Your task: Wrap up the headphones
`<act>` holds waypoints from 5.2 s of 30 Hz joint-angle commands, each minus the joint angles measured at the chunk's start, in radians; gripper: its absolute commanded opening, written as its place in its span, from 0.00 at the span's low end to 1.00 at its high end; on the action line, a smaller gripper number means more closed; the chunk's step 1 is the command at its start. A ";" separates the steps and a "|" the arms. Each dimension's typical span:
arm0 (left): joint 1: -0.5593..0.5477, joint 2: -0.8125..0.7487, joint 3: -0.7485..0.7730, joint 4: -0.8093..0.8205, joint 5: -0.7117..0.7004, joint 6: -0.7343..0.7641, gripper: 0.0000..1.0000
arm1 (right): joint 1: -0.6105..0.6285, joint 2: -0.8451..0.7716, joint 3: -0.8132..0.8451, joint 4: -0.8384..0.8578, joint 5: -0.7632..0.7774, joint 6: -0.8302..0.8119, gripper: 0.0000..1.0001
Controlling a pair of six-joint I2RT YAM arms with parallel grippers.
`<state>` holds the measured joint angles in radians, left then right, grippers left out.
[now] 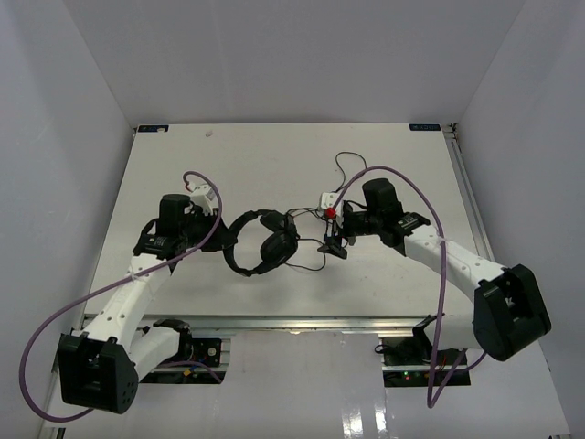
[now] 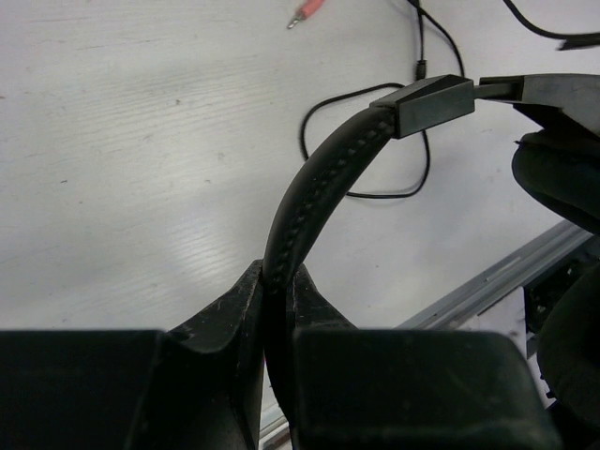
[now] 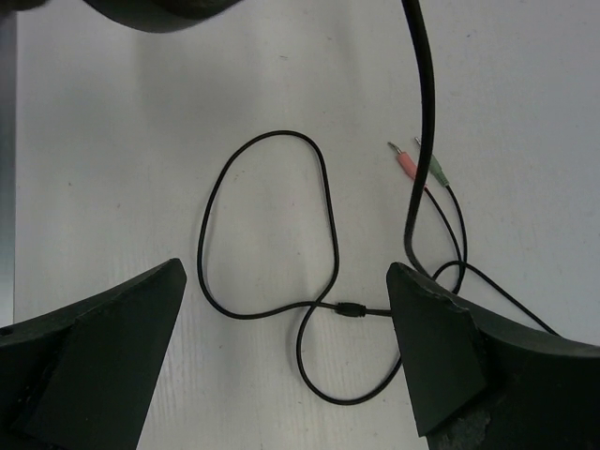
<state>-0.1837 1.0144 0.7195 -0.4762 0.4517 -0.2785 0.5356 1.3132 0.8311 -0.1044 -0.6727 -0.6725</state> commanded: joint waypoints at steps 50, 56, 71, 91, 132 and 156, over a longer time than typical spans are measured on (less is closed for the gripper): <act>-0.093 -0.147 0.471 -0.015 0.232 -0.381 0.00 | 0.013 0.037 0.258 0.112 -0.291 0.273 0.94; -0.094 -0.135 0.498 0.032 0.237 -0.439 0.00 | 0.029 0.060 0.191 0.234 -0.247 0.304 0.90; -0.092 -0.134 0.584 0.099 0.113 -0.565 0.00 | 0.031 0.072 0.150 0.311 -0.368 0.350 0.61; -0.092 -0.149 0.580 0.154 -0.048 -0.686 0.00 | 0.044 -0.030 0.065 0.348 -0.354 0.435 0.18; -0.092 -0.181 0.534 0.159 -0.078 -0.680 0.00 | 0.024 -0.024 -0.028 0.211 -0.252 0.363 0.74; -0.093 -0.185 0.508 0.175 -0.225 -0.721 0.00 | 0.109 -0.035 -0.037 0.164 -0.217 0.235 0.08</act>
<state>-0.2726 0.8490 1.2322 -0.3499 0.3432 -0.9660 0.6126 1.3252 0.7590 0.1252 -0.9032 -0.3320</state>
